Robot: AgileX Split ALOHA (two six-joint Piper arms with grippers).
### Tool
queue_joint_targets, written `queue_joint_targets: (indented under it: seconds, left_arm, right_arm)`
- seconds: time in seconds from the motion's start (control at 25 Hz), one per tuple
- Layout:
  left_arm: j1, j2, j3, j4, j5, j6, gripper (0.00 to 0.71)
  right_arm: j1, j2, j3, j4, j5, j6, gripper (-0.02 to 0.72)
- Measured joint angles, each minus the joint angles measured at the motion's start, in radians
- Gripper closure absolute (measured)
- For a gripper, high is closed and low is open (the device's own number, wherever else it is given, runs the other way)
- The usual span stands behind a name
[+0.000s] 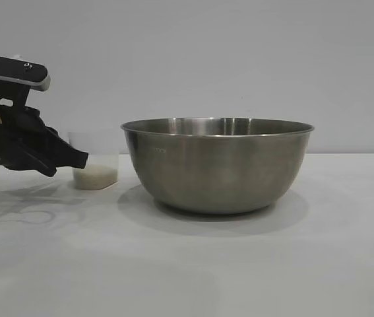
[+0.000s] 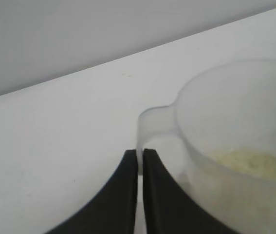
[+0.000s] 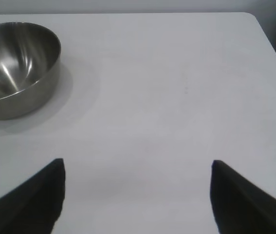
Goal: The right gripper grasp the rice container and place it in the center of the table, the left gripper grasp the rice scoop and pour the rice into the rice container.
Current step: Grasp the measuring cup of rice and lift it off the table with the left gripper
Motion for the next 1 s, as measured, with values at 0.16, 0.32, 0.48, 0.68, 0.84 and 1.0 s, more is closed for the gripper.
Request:
queue_joint_targets:
  seconds: [0.16, 0.32, 0.48, 0.68, 0.84, 1.0]
  left_arm:
    - [0.0, -0.002, 0.0, 0.0, 0.0, 0.0, 0.71]
    - [0.0, -0.002, 0.0, 0.0, 0.0, 0.0, 0.71]
    - [0.0, -0.002, 0.0, 0.003, 0.0, 0.0, 0.71]
    - [0.002, -0.002, 0.0, 0.032, 0.0, -0.002, 0.648]
    - [0.002, -0.002, 0.0, 0.047, 0.0, -0.002, 0.595]
    - [0.002, -0.002, 0.0, 0.048, 0.0, -0.002, 0.595]
  right_arm:
    - [0.0, 0.0, 0.0, 0.0, 0.0, 0.0, 0.179]
    - [0.0, 0.0, 0.0, 0.0, 0.0, 0.0, 0.179]
    - [0.0, 0.0, 0.0, 0.0, 0.0, 0.0, 0.179]
    - [0.0, 0.0, 0.0, 0.0, 0.0, 0.0, 0.179]
    - [0.0, 0.0, 0.0, 0.0, 0.0, 0.0, 0.179]
    - [0.0, 0.0, 0.0, 0.0, 0.0, 0.0, 0.179]
